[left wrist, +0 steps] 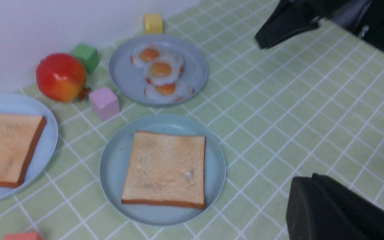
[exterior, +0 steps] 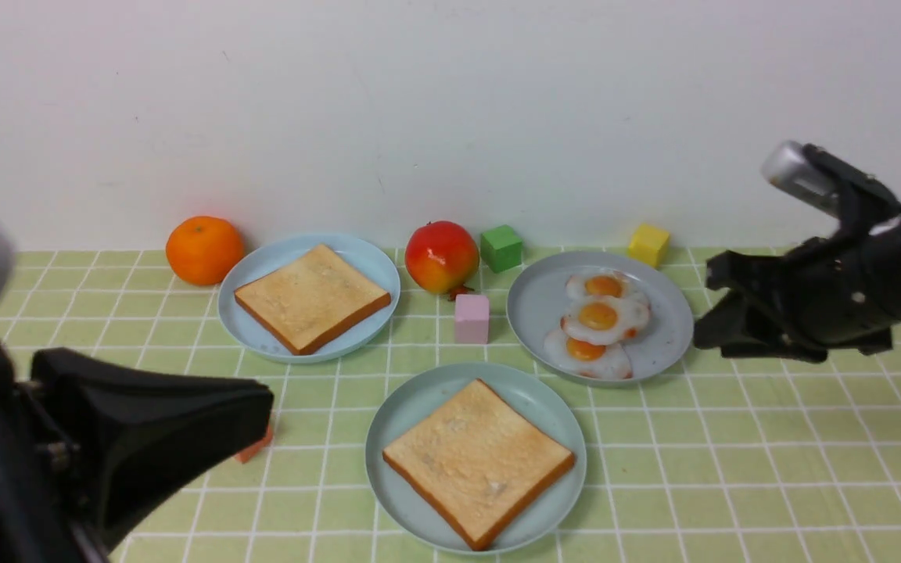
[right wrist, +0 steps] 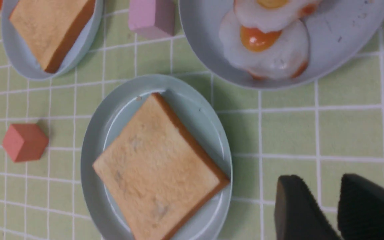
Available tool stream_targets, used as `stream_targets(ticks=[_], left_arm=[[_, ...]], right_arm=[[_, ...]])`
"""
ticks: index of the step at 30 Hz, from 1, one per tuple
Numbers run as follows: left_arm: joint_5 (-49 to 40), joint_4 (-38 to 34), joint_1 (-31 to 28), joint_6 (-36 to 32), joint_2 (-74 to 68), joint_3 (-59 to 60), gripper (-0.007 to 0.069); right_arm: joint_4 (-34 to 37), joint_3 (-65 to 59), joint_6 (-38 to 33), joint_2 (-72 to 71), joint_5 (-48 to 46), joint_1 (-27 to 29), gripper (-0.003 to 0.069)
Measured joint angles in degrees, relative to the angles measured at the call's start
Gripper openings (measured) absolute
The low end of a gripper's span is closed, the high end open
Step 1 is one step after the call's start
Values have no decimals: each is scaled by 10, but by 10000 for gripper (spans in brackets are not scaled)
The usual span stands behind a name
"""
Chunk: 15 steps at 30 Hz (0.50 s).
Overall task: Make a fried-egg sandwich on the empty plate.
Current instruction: Use the right arm to grab a fried egg
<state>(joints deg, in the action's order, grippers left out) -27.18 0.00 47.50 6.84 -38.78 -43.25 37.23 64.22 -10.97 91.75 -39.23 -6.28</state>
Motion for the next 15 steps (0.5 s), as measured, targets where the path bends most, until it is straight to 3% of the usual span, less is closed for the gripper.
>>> stream_targets(ticks=[3,6,15], left_arm=[[30,0,0,5,35,21,-13],[31,0,0,9,37,22,-13],[45,-8,0,11,36,22,-13]], right_arm=[[8,76,0,106,-3,0,340],[17,116,1,159,-4,0,373],[99,174,3,254,9,24,388]])
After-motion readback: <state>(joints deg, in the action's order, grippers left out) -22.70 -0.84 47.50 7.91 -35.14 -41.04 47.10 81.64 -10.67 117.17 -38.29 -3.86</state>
